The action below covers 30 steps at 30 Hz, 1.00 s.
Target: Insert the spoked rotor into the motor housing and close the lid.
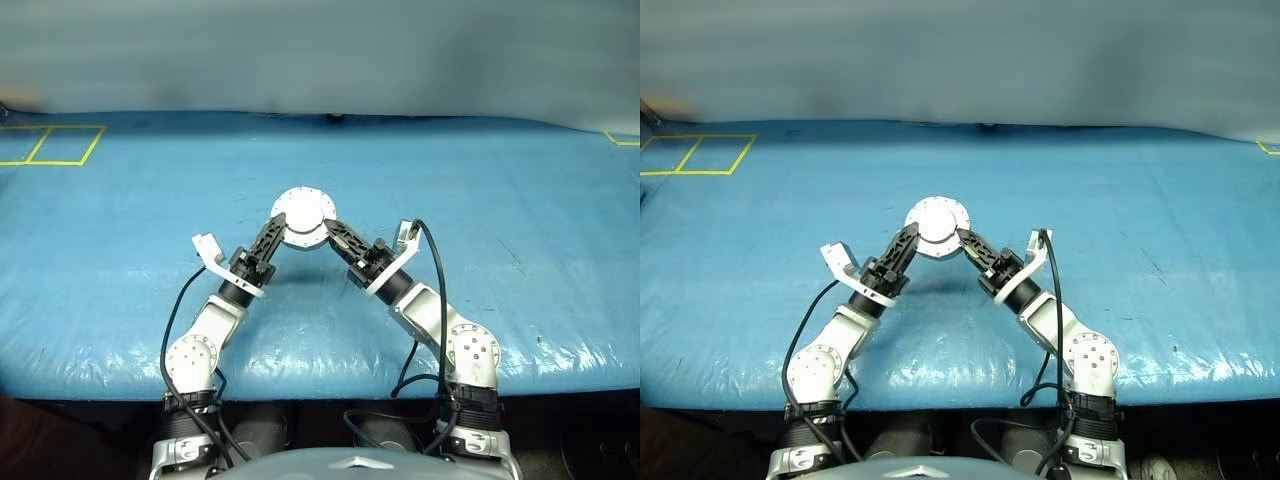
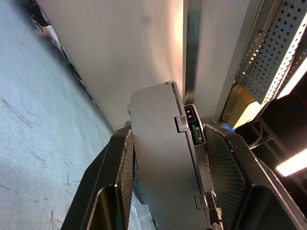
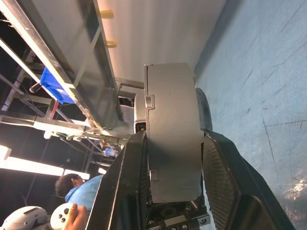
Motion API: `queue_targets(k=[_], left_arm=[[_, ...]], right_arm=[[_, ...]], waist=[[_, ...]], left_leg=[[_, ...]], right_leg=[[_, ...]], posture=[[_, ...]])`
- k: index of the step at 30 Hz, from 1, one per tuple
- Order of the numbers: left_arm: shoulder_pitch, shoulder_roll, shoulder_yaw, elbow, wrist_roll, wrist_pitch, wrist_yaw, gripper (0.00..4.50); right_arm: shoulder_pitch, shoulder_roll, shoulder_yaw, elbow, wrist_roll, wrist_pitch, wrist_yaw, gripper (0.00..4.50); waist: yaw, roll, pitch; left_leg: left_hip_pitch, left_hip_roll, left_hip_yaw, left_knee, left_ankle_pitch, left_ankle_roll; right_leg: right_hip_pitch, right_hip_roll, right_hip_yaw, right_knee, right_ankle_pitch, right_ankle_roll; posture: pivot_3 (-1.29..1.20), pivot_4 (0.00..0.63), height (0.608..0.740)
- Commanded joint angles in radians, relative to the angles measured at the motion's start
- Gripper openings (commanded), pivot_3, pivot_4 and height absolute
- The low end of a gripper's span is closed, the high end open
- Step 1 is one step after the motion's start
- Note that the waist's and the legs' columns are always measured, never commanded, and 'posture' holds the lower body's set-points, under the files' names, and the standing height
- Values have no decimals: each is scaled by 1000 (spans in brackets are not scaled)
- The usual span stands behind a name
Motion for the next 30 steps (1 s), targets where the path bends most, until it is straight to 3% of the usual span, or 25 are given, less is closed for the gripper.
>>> queue_targets(k=[1,3,4,10,20,30], left_arm=[[1,-19,-7,-5,6,10,22,2142],[3,-9,-23,-7,42,-4,20,2142],[3,-3,-29,-6,50,-2,14,2635],[-6,2,-24,14,43,44,39,4480],[-13,-11,4,7,-82,134,-27,4480],[-36,-5,-25,42,-18,123,-38,4480]], right_arm=[[-37,18,-6,-62,92,-13,40,1228],[-39,17,-6,-63,92,-12,40,1228],[-39,16,-7,-63,93,-11,41,1228],[-39,14,-1,-69,98,-3,44,1228],[-27,7,30,-82,87,19,57,1228],[-20,-9,54,-95,81,19,62,1228]], waist=[[0,0,0],[0,0,0],[0,0,0],[0,0,0],[-2,0,0],[0,0,0]], left_leg=[[0,0,0,0,0,0],[0,0,0,0,0,0],[0,0,0,0,0,0],[0,0,0,0,0,0],[0,0,0,0,0,0],[0,0,0,1,0,0]], right_leg=[[0,0,0,0,0,0],[0,0,0,0,0,0],[0,0,0,0,0,0],[0,0,0,0,0,0],[0,0,0,0,0,0],[0,0,0,0,0,0]], posture=[[0,150,740],[0,150,740],[0,150,740],[0,150,740],[0,150,740],[0,150,740]])
